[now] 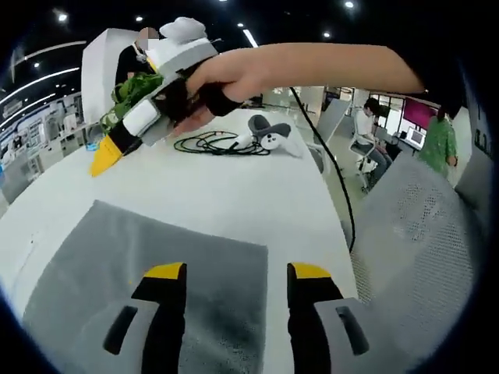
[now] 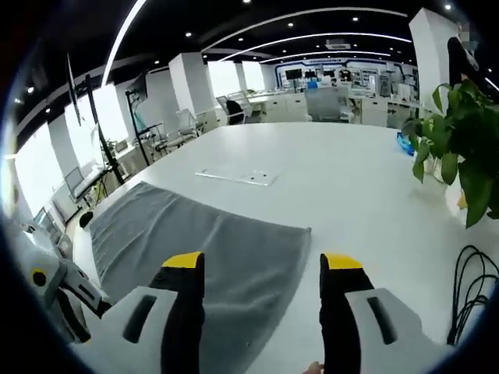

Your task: Fold the towel on the table until its edges align and the towel forms a compact rectangular stack.

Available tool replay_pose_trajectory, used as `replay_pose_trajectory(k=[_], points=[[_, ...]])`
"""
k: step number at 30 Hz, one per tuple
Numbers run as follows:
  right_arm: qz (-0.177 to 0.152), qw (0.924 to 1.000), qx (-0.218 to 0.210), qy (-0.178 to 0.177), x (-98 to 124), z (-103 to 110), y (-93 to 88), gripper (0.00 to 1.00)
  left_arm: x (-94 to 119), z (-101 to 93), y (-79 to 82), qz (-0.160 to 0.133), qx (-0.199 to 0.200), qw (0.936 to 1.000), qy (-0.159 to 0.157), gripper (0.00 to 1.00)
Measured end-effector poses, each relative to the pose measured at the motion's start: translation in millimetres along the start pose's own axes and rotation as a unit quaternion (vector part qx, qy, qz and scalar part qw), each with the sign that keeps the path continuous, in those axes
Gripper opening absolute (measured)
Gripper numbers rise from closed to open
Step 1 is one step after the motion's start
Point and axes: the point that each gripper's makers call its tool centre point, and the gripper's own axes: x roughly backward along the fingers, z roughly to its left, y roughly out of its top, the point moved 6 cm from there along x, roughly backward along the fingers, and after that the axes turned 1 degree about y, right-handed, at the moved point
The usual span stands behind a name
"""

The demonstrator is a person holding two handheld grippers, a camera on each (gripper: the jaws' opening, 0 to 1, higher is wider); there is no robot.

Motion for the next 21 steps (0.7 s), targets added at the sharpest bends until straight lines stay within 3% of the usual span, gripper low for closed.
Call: replay_pose_trajectory(k=[5, 9, 13, 21], points=[[0.007, 1.0000, -0.004, -0.001, -13.9, -6.9, -3.8, 0.56, -15.0, -7.6, 0.5, 0.008, -0.026, 0.9995, -0.018, 0.47], [0.007, 0.9999, -0.015, -0.004, -20.9, -9.9, -6.5, 0.55, -22.7, -8.6, 4.8, -0.011, -0.009, 0.9996, -0.024, 0.39], [0.008, 0.9997, -0.020, -0.012, -28.1, -14.7, -10.1, 0.53, -31.5, -9.4, 2.3, 0.001, -0.021, 0.9994, -0.028, 0.38], [0.021, 0.9993, -0.013, -0.026, -46.6, -22.5, -21.9, 0.47, -44.8, -9.2, -6.8, 0.004, -0.003, 0.9992, -0.039, 0.30]])
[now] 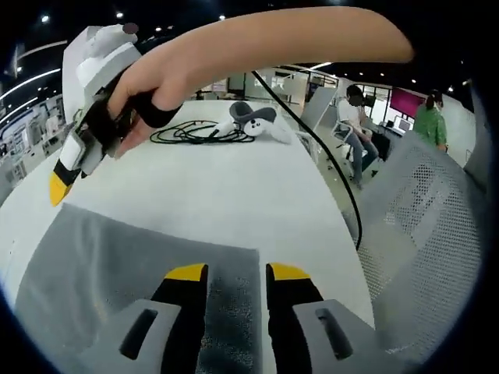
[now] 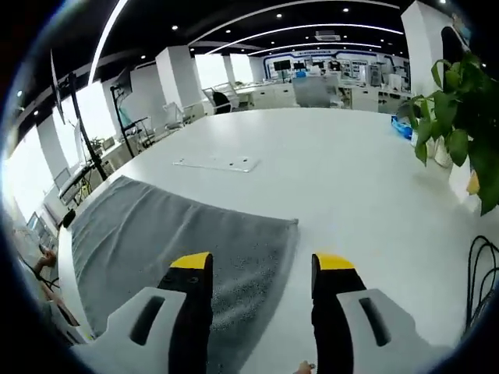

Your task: Fold the towel on the table until its edges align and the towel forms a compact rectangular stack.

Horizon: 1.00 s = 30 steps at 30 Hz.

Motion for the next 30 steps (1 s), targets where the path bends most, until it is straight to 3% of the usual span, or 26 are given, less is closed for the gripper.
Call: replay_pose_trajectory(k=[7, 13, 17, 20, 30], points=[[0.005, 0.9999, -0.014, -0.008, -19.3, -5.1, -2.8, 0.44, -7.3, -7.4, 2.7, -0.013, -0.018, 0.9997, -0.003, 0.25], [0.006, 0.9998, -0.018, -0.008, -29.7, -7.5, -3.5, 0.43, -17.2, -11.4, 2.1, -0.005, -0.032, 0.9995, -0.005, 0.25], [0.021, 0.9997, 0.000, -0.012, -36.0, -8.1, -10.2, 0.42, -20.9, -10.0, -0.9, -0.014, -0.007, 0.9998, -0.013, 0.25], [0.043, 0.9968, 0.061, -0.030, -37.1, -10.3, -12.6, 0.40, -21.1, -11.2, -2.7, -0.008, -0.013, 0.9998, -0.015, 0.25], [0.031, 0.9984, 0.033, -0.034, -43.8, -11.7, -14.6, 0.21, -24.2, -13.1, -6.1, -0.012, -0.019, 0.9997, -0.005, 0.24]])
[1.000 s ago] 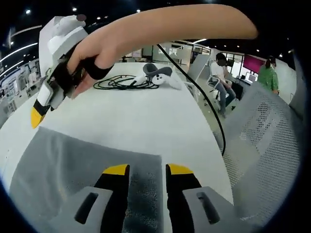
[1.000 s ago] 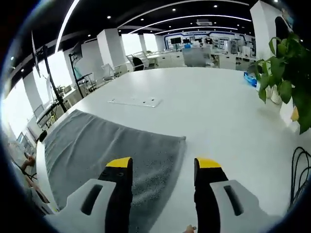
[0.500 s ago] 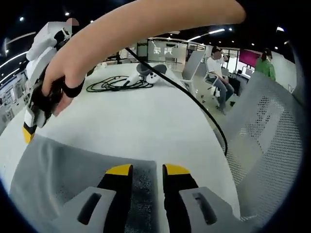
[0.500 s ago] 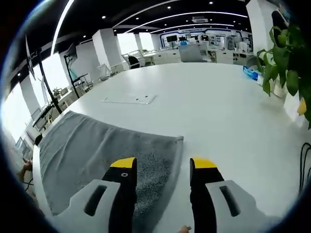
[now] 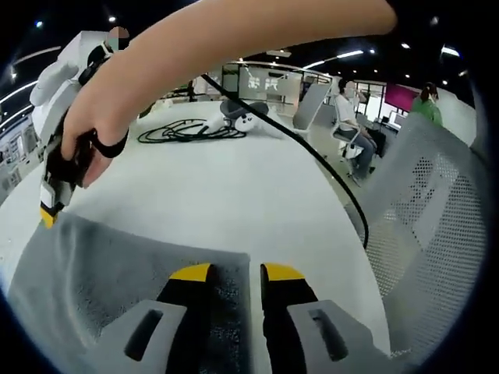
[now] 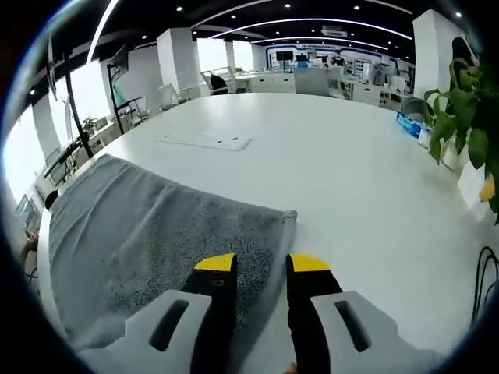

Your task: Fold the towel on the table until its edges align and the towel forms a compact rectangular stack.

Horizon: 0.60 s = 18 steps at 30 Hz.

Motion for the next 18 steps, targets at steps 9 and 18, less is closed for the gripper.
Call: replay_pose_trajectory(k=[9, 18], points=[[0.008, 0.9999, 0.006, -0.001, -2.5, -5.4, -4.5, 0.11, -1.4, -0.9, -1.3, -0.011, -0.011, 0.9998, 0.008, 0.23], [0.009, 0.9998, 0.013, -0.009, -2.8, -11.0, -5.0, 0.02, -1.7, 3.3, -1.1, -0.016, -0.003, 0.9995, 0.026, 0.17]])
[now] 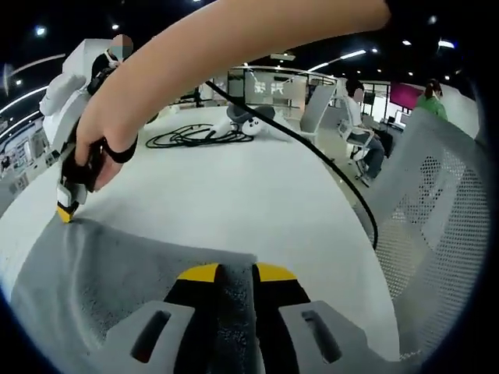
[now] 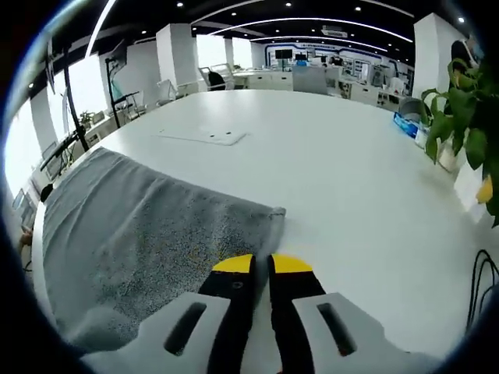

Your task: Fold the towel on the table until its edges align and the towel forms a compact rectangular stack.

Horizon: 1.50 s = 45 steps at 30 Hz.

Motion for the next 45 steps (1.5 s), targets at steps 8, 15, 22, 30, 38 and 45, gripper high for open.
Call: replay_pose_trajectory(k=[8, 15, 22, 30, 38, 45], points=[[-0.003, 0.9998, -0.020, -0.003, 1.8, -0.3, 0.1, 0.00, -0.6, 5.1, 0.6, 0.001, 0.011, 0.9999, -0.002, 0.08], [-0.002, 0.9997, -0.022, -0.004, 6.1, 0.6, 1.2, 0.00, 5.9, 4.0, 5.1, 0.004, 0.023, 0.9997, -0.004, 0.06], [-0.010, 0.9991, -0.041, -0.003, 14.6, 2.3, 7.1, 0.00, 16.1, 1.9, 16.0, -0.005, 0.027, 0.9996, 0.002, 0.06], [-0.022, 0.9978, -0.062, -0.003, 25.2, 8.1, 17.6, 0.00, 30.9, -0.8, 27.9, -0.012, 0.026, 0.9995, 0.012, 0.06], [-0.032, 0.9961, -0.083, -0.001, 37.3, 15.2, 27.4, 0.00, 45.9, -1.7, 39.1, -0.024, 0.033, 0.9988, 0.029, 0.06], [-0.044, 0.9960, -0.078, -0.004, 48.4, 15.7, 36.4, 0.00, 50.5, -5.1, 52.9, -0.030, 0.023, 0.9987, 0.034, 0.06]])
